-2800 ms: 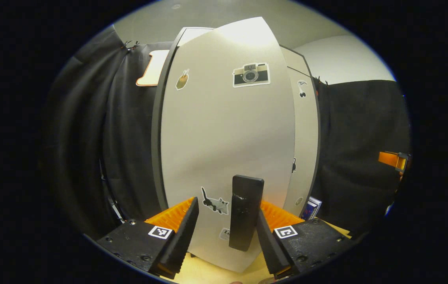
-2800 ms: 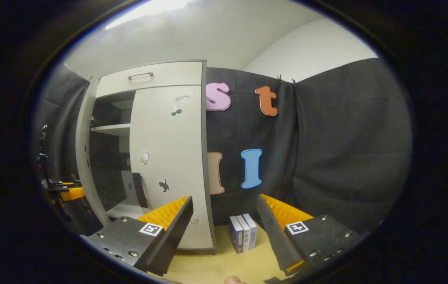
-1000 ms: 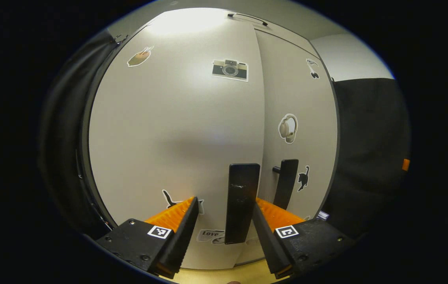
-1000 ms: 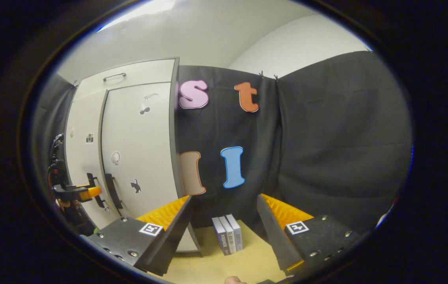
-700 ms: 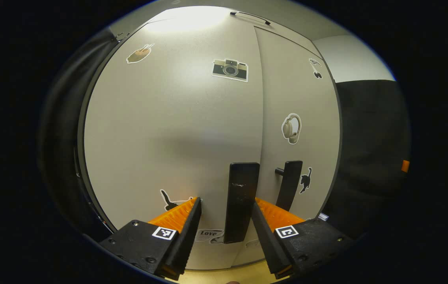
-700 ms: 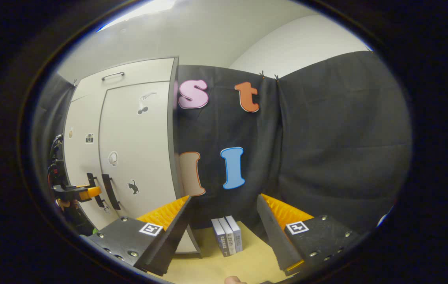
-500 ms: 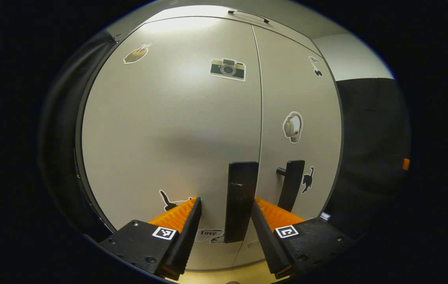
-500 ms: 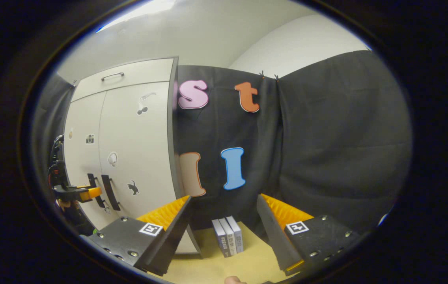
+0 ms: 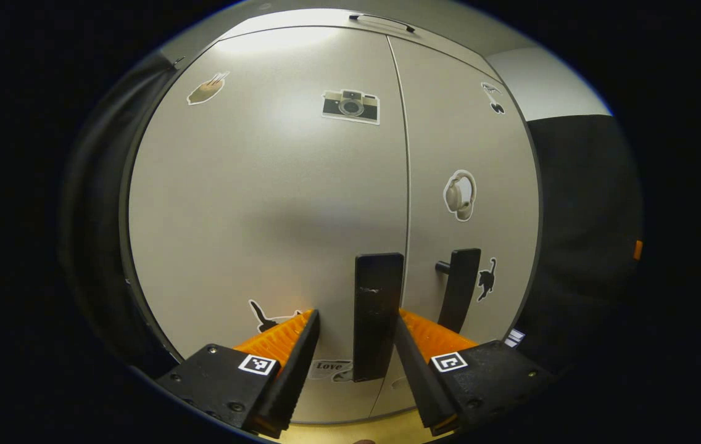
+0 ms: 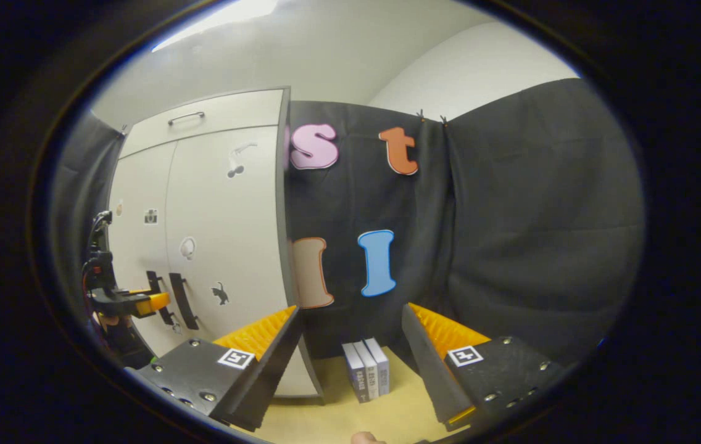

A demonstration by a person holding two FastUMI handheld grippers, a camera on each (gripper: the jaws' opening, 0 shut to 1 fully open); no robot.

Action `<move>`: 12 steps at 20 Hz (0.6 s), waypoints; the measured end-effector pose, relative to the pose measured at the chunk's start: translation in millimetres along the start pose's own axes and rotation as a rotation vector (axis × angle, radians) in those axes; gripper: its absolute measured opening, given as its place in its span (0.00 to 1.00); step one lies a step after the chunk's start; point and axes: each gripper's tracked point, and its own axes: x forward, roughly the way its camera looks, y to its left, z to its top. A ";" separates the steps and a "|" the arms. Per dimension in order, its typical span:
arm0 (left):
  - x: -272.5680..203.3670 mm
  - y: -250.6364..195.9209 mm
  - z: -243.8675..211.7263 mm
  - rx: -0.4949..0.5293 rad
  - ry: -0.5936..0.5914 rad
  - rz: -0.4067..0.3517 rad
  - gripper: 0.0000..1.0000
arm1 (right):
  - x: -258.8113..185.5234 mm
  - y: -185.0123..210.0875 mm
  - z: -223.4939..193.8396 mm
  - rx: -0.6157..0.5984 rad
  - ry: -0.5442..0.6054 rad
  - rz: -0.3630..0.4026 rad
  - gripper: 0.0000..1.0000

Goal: Grasp the bottle in the cabinet with the left hand and place it on the coaster, then close the right door with the right hand and the left door with the left hand.

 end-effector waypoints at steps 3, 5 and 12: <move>-27.4 -3.1 19.9 -0.005 -0.037 0.011 0.81 | -9.3 21.1 6.0 -0.033 -0.012 0.056 0.98; -59.1 -6.7 42.3 0.015 -0.067 0.021 0.80 | -14.3 34.9 11.2 -0.057 -0.015 0.094 0.98; -193.3 -4.9 122.7 0.034 -0.176 0.125 0.77 | -33.1 113.0 31.3 -0.062 -0.031 0.266 0.98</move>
